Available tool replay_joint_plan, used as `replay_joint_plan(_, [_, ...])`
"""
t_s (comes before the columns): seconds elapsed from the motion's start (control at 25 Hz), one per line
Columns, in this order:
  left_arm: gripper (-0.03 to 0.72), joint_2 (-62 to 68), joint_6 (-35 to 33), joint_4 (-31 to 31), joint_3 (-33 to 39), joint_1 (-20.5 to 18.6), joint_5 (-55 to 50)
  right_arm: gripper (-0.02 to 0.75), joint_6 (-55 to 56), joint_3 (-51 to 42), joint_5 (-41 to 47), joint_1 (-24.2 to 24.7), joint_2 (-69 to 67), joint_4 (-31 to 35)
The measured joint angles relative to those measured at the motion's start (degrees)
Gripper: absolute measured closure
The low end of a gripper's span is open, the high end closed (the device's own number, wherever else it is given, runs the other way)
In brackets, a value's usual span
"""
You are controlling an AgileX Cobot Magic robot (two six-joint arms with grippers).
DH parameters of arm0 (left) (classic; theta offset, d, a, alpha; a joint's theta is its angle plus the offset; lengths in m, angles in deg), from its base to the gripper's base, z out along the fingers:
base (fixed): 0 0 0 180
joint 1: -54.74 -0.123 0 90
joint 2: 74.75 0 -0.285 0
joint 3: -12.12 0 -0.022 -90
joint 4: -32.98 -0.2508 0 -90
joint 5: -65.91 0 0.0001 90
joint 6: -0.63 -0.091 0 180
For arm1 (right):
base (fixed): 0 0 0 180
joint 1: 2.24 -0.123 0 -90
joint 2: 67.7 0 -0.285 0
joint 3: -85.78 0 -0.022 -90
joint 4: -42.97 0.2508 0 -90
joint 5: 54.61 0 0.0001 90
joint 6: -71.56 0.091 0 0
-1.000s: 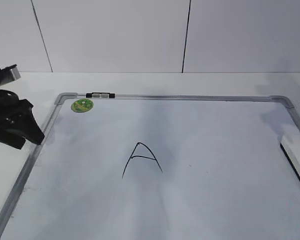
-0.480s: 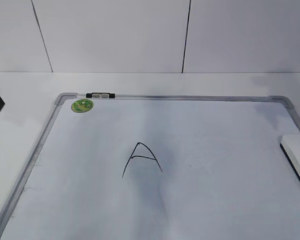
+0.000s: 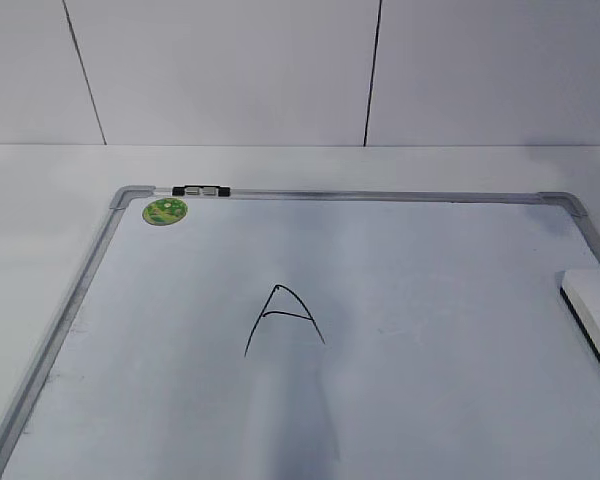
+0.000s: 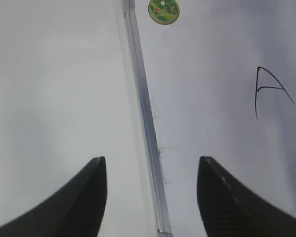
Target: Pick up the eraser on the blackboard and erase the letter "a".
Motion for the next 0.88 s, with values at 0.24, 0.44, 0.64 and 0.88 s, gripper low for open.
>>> replay_joint_plan(0.24, [0.25, -11.6, 1.0, -0.7, 8.0, 0.9, -0.3, 0.087, 1.6, -7.2, 0.5, 0.0, 11.5, 0.3])
replay_joint_plan(0.44, [0.25, -21.5, 1.2, -0.7, 15.9, 2.5, -0.8, 0.094, 3.3, -15.9, 0.7, 0.0, 23.9, 0.3])
replay_joint_plan(0.64, [0.25, -30.8, 2.0, -1.4, 23.4, 3.1, -1.2, 0.103, 3.5, -24.8, 1.0, -0.1, 36.0, -0.1])
replay_joint_plan(0.88, [0.25, -40.6, 2.3, -3.4, 31.1, 3.2, -1.4, 0.111, 3.6, -32.6, 1.5, -0.1, 47.6, -3.6])
